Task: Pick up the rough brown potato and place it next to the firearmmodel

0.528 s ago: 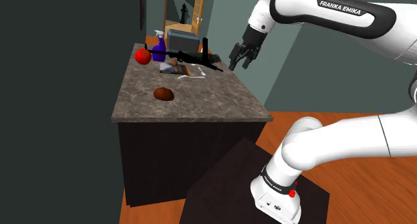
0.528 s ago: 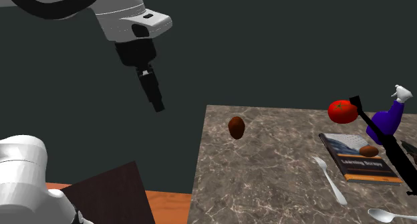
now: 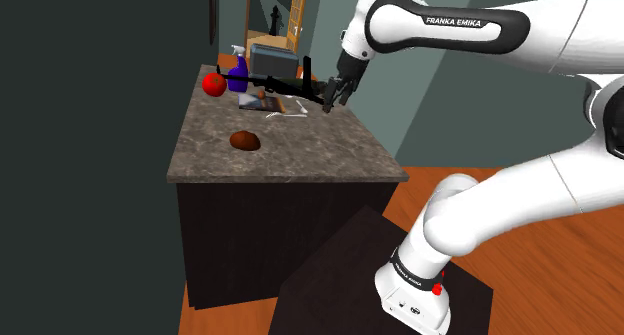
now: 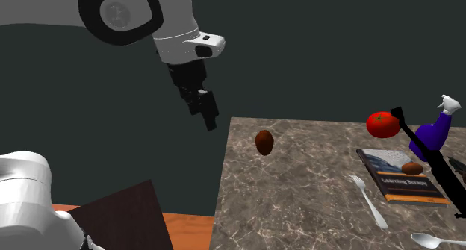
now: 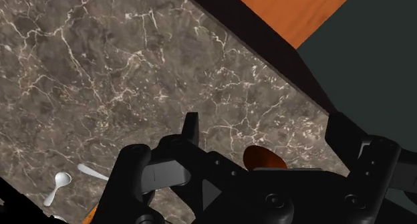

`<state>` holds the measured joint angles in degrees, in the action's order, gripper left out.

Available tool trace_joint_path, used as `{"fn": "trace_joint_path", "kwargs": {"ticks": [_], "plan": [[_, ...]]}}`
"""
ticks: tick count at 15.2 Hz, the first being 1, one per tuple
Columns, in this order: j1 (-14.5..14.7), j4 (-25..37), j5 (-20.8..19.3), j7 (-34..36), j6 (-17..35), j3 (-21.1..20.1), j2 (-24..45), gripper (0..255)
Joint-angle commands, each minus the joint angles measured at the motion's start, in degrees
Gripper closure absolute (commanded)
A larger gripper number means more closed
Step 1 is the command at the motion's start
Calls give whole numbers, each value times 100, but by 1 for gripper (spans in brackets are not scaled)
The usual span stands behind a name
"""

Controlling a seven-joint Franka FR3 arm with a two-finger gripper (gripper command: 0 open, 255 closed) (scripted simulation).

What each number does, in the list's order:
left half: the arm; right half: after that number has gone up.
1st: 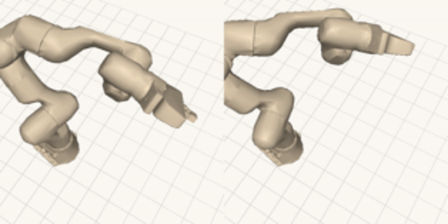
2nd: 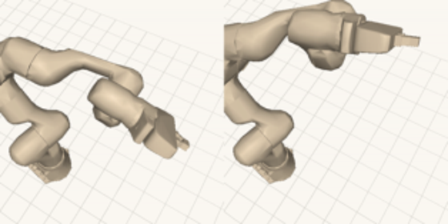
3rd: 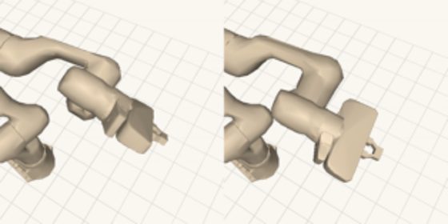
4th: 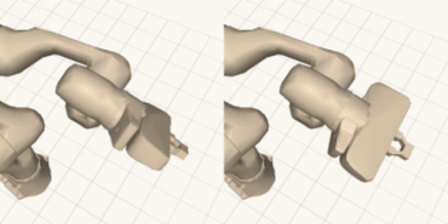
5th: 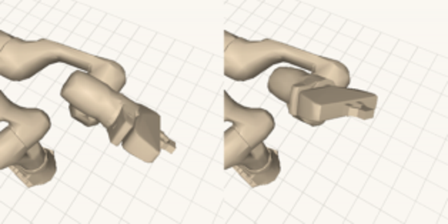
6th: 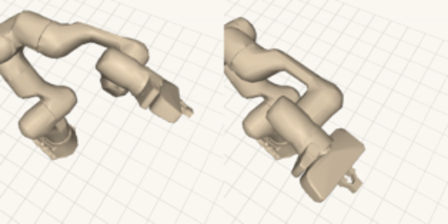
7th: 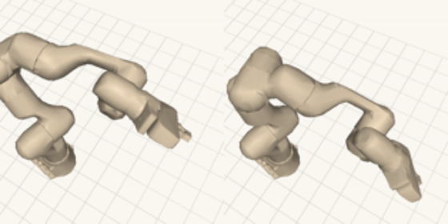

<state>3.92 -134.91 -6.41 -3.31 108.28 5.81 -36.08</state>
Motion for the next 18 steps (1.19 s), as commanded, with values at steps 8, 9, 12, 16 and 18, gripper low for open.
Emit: {"fn": "trace_joint_path", "kwargs": {"ticks": [8, 9, 12, 16, 18], "plan": [[360, 560, -420, -1232, 1306, 115, 1874, 0], [392, 645, -463, -1354, 1430, 114, 2081, 0], [476, 925, -593, -1708, 1776, 93, 2702, 0], [567, 1353, -789, -2138, 2178, 32, 3520, 0], [609, 1589, -901, -2335, 2354, -7, 3924, 0]]}}
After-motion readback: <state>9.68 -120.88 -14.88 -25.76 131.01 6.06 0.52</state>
